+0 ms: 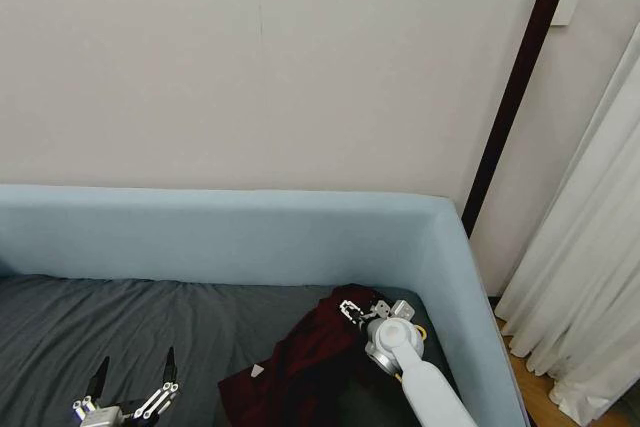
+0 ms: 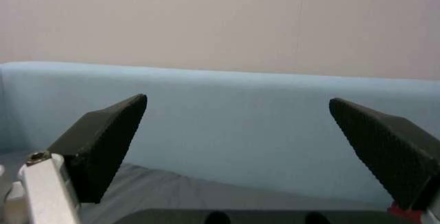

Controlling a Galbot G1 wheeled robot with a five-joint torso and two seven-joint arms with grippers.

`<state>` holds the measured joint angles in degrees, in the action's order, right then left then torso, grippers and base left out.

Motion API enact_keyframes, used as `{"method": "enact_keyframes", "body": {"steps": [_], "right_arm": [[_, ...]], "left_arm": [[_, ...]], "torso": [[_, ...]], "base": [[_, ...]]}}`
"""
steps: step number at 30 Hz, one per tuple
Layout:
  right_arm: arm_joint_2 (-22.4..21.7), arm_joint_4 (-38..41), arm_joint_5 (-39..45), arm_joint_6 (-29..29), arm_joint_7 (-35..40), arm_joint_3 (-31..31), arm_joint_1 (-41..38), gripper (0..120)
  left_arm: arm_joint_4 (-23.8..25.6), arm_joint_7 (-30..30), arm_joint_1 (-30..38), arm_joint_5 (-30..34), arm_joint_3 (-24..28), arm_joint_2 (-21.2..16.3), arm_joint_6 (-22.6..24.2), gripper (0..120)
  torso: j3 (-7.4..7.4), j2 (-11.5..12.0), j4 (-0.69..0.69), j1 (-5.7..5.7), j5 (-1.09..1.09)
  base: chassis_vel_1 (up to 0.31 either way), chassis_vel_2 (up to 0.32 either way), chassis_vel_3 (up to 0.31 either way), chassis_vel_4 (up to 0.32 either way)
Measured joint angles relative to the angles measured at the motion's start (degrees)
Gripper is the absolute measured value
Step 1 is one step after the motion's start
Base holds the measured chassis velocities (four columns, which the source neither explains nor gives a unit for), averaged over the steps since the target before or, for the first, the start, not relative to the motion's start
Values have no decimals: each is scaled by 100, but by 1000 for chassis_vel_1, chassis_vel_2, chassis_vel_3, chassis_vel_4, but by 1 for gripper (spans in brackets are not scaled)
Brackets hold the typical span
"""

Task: Pick up the clothes from the sofa and hang them on the clothes hanger.

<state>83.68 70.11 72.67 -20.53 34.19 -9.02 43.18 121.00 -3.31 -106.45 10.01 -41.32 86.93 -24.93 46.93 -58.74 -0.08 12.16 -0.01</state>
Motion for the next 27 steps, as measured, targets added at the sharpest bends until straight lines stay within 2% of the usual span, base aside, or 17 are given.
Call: {"method": "enact_keyframes", "body": {"steps": [12,14,15,19,21,23,25,27], "right_arm": [[-54,-327,-456,95,-380,-3,53,97],[-25,-432,-526,137,-493,-16,43,87],[-25,-432,-526,137,-493,-16,43,87],[-22,-440,-583,178,-576,-4,62,71],[-23,-437,-583,179,-577,-3,63,70],[-31,-332,-628,199,-609,33,104,55],[-29,-311,-675,207,-624,55,113,51],[-9,-310,-820,285,-658,102,125,40]], "left_arm": [[-90,-10,53,-66,81,51,-15,100],[-93,-16,64,-74,84,53,-14,100],[-93,-16,64,-74,84,53,-14,100],[-97,-32,64,-75,71,50,-12,100],[-98,-33,63,-75,69,49,-12,100],[-116,-43,58,-72,55,39,-16,100],[-119,-48,56,-69,51,34,-25,100],[-120,-56,48,-62,50,25,-42,100]], "torso": [[0,0,0,0,1],[0,0,0,0,1],[0,0,0,0,1],[-1,0,0,0,0],[0,0,0,0,0],[-1,0,0,0,0],[-1,0,0,0,0],[0,0,0,0,0]], "base": [[0,0,0,0],[0,0,0,0],[0,0,0,0],[0,0,0,0],[0,0,0,0],[0,0,0,0],[0,0,0,0],[0,0,0,0]]}}
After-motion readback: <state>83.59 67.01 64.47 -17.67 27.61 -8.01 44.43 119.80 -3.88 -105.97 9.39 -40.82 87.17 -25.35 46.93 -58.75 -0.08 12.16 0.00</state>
